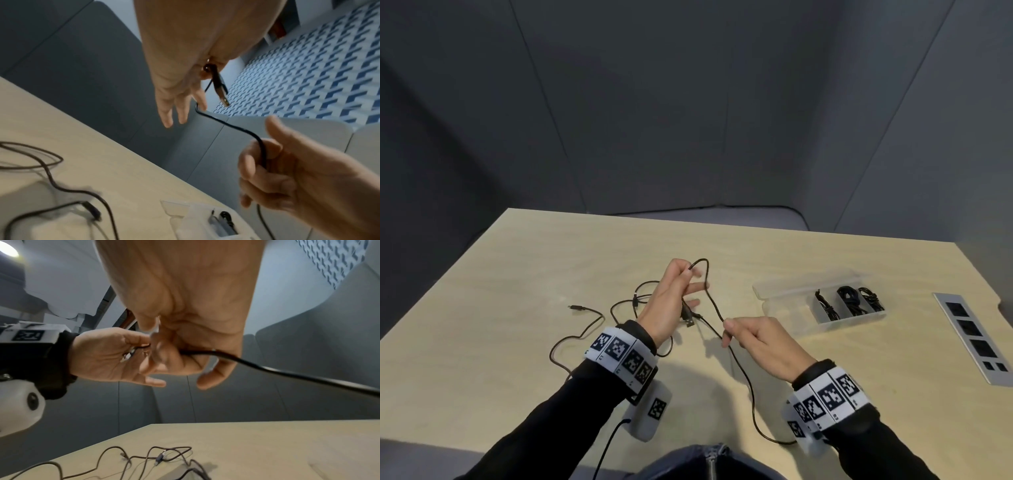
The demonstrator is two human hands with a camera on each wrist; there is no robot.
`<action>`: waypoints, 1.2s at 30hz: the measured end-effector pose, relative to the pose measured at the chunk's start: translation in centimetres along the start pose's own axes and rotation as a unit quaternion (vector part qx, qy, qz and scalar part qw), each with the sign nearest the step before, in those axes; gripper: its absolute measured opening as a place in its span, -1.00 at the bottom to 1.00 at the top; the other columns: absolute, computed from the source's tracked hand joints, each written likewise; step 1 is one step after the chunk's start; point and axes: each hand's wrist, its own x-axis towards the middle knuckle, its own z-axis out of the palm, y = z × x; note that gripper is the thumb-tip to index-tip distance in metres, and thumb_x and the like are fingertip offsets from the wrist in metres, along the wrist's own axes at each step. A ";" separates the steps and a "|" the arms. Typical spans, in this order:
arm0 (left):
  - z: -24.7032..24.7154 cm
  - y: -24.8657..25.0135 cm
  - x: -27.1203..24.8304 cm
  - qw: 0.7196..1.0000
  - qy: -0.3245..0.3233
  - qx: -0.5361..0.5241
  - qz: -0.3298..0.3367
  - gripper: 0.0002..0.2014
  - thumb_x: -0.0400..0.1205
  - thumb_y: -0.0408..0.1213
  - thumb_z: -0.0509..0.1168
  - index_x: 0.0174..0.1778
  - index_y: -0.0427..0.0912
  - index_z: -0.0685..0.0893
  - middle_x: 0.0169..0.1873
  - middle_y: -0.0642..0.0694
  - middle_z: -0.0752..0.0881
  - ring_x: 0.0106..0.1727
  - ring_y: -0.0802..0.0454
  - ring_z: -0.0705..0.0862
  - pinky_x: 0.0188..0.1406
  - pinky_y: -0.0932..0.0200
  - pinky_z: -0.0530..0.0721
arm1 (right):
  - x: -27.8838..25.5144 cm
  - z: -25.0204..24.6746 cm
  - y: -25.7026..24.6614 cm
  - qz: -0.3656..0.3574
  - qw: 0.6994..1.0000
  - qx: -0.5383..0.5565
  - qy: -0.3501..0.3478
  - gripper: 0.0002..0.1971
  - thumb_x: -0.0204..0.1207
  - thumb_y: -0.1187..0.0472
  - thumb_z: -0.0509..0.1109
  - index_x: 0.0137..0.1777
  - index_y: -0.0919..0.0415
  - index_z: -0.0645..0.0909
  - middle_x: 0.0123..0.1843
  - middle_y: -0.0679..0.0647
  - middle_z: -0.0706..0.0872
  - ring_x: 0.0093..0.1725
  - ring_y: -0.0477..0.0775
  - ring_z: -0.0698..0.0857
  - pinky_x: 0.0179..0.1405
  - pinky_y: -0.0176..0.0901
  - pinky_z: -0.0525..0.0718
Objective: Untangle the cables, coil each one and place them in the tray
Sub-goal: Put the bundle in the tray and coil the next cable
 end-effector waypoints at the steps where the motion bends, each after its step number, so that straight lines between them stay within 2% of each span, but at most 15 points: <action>1: 0.2 0.1 0.1 1.000 0.019 -0.014 -0.003 -0.80 0.77 -0.26 -0.04 -0.16 -0.02 0.38 -0.09 0.11 0.55 0.07 0.05 0.64 0.25 -0.14 0.61 | -0.1 0.2 0.2 -0.013 1.000 -0.008 -0.013 -0.58 0.60 -0.23 0.12 -0.31 -0.12 0.68 -0.56 -0.04 0.33 -0.52 -0.09 0.34 -0.40 -0.17 0.33; 3: 0.6 0.4 0.2 0.998 0.034 -0.054 -0.019 -0.81 0.75 -0.28 -0.01 -0.16 -0.04 0.39 -0.10 0.00 0.50 -0.01 0.00 0.68 0.19 -0.18 0.64 | -0.3 0.5 0.3 -0.025 0.999 -0.023 -0.043 -0.64 0.60 -0.19 0.16 -0.30 -0.17 0.69 -0.59 -0.02 0.36 -0.53 -0.09 0.34 -0.41 -0.17 0.35; 8: 1.4 1.1 -0.1 0.990 0.002 -0.136 -0.031 -0.84 0.78 -0.24 -0.11 -0.06 -0.07 0.33 0.11 -0.25 0.71 0.00 -0.21 0.79 -0.07 -0.08 0.71 | -0.9 1.2 0.9 -0.007 0.990 -0.061 -0.129 -0.56 0.52 -0.31 0.11 -0.23 -0.11 0.74 -0.42 0.22 0.63 -0.44 0.01 0.55 -0.27 -0.09 0.54; 10: 1.6 1.2 -0.3 0.987 -0.004 -0.156 -0.030 -0.84 0.79 -0.21 -0.13 -0.04 -0.06 0.31 -0.06 -0.23 0.76 -0.19 -0.12 0.77 -0.17 -0.07 0.73 | -1.0 1.1 1.3 0.003 0.988 -0.056 -0.145 -0.57 0.56 -0.24 0.14 -0.24 -0.05 0.75 -0.46 0.19 0.59 -0.47 -0.09 0.50 -0.31 -0.14 0.49; 12: 1.8 1.2 -0.4 0.985 0.001 -0.169 -0.028 -0.85 0.79 -0.17 -0.10 -0.03 -0.03 0.33 -0.32 -0.10 0.69 -0.41 0.05 0.61 -0.38 0.07 0.69 | -1.1 1.0 1.8 0.015 0.988 -0.046 -0.146 -0.56 0.51 -0.30 0.14 -0.24 -0.09 0.75 -0.41 0.23 0.64 -0.44 -0.01 0.53 -0.30 -0.11 0.52; 15: 1.7 0.7 -0.2 0.991 0.018 -0.127 -0.021 -0.85 0.78 -0.15 -0.06 -0.01 0.01 0.40 -0.43 -0.01 0.41 -0.57 0.21 0.30 -0.65 0.37 0.28 | -1.2 0.6 2.1 0.020 0.993 -0.016 -0.116 -0.60 0.45 -0.34 0.17 -0.25 -0.14 0.73 -0.42 0.21 0.63 -0.41 0.15 0.49 -0.32 -0.05 0.51; 16: 1.5 0.6 -0.1 0.996 0.030 -0.085 -0.016 -0.83 0.78 -0.17 -0.06 0.03 0.00 0.44 -0.42 0.00 0.38 -0.58 0.24 0.28 -0.66 0.39 0.20 | -1.2 0.3 2.0 0.013 0.995 -0.002 -0.098 -0.65 0.48 -0.28 0.21 -0.26 -0.14 0.72 -0.47 0.12 0.57 -0.43 0.08 0.44 -0.35 -0.07 0.45; 18: 1.1 0.2 0.3 0.998 0.036 0.039 0.015 -0.79 0.78 -0.24 -0.04 0.06 -0.09 0.52 -0.41 0.01 0.38 -0.59 0.30 0.39 -0.62 0.42 0.30 | -1.2 -0.5 1.3 -0.010 0.998 0.013 -0.065 -0.77 0.53 -0.13 0.25 -0.26 -0.18 0.68 -0.45 -0.02 0.54 -0.41 -0.09 0.44 -0.32 -0.14 0.43; 20: 0.5 -0.5 0.6 0.973 -0.008 0.228 0.041 -0.77 0.77 -0.23 0.02 0.01 -0.05 0.60 -0.44 0.10 0.47 -0.50 0.35 0.52 -0.44 0.41 0.45 | -1.1 -1.6 0.4 -0.032 0.999 0.014 -0.034 -0.81 0.57 0.02 0.24 -0.19 -0.17 0.67 -0.36 -0.01 0.66 -0.38 -0.08 0.50 -0.30 -0.18 0.47; 22: 0.3 -1.1 0.7 0.936 -0.072 0.343 0.029 -0.77 0.73 -0.19 0.09 -0.05 0.08 0.67 -0.51 0.13 0.56 -0.46 0.28 0.54 -0.36 0.28 0.50 | -0.9 -2.4 -0.3 -0.049 0.999 0.000 0.004 -0.81 0.57 0.05 0.24 -0.13 -0.09 0.70 -0.29 0.08 0.74 -0.36 0.05 0.57 -0.28 -0.10 0.53; 28: 1.7 -0.9 0.3 0.953 -0.161 0.255 -0.042 -0.72 0.73 -0.26 0.12 -0.16 -0.12 0.72 -0.45 0.01 0.72 -0.53 0.35 0.51 -0.43 0.40 0.37 | 0.6 -3.0 -0.8 -0.055 0.992 -0.011 0.111 -0.78 0.59 0.19 0.32 -0.23 -0.12 0.66 -0.45 -0.05 0.64 -0.50 -0.14 0.41 -0.45 -0.31 0.37; 30: 1.9 -0.5 0.0 0.961 -0.182 0.195 -0.076 -0.65 0.76 -0.23 0.05 -0.21 -0.19 0.69 -0.59 0.06 0.60 -0.61 0.27 0.43 -0.50 0.32 0.29 | 0.9 -3.0 -0.3 -0.041 0.990 -0.001 0.136 -0.75 0.59 0.21 0.33 -0.27 -0.14 0.64 -0.42 -0.08 0.68 -0.50 -0.14 0.43 -0.45 -0.34 0.39; 32: 2.0 -0.1 -0.2 0.964 -0.194 0.146 -0.106 -0.54 0.77 -0.05 -0.02 -0.20 -0.21 0.68 -0.66 0.15 0.43 -0.62 0.20 0.26 -0.59 0.31 0.19 | 1.0 -2.8 0.3 -0.030 0.987 0.017 0.157 -0.72 0.58 0.22 0.34 -0.29 -0.18 0.63 -0.38 -0.06 0.73 -0.47 -0.08 0.47 -0.42 -0.27 0.42; 34: 2.0 0.2 -0.1 0.959 -0.206 0.165 -0.105 -0.57 0.69 0.09 0.10 -0.17 -0.18 0.69 -0.62 0.16 0.40 -0.57 0.17 0.24 -0.63 0.36 0.20 | 1.1 -2.6 0.7 -0.017 0.985 0.032 0.168 -0.75 0.58 0.19 0.35 -0.27 -0.17 0.66 -0.34 0.06 0.76 -0.45 -0.04 0.48 -0.41 -0.22 0.43; 36: 1.9 0.1 0.1 0.951 -0.205 0.216 -0.081 -0.72 0.66 -0.01 0.23 -0.26 -0.08 0.68 -0.56 0.15 0.45 -0.56 0.16 0.30 -0.61 0.37 0.27 | 1.2 -2.2 1.3 0.003 0.983 0.045 0.177 -0.79 0.56 0.17 0.38 -0.28 -0.14 0.67 -0.34 0.05 0.75 -0.42 -0.04 0.53 -0.36 -0.20 0.48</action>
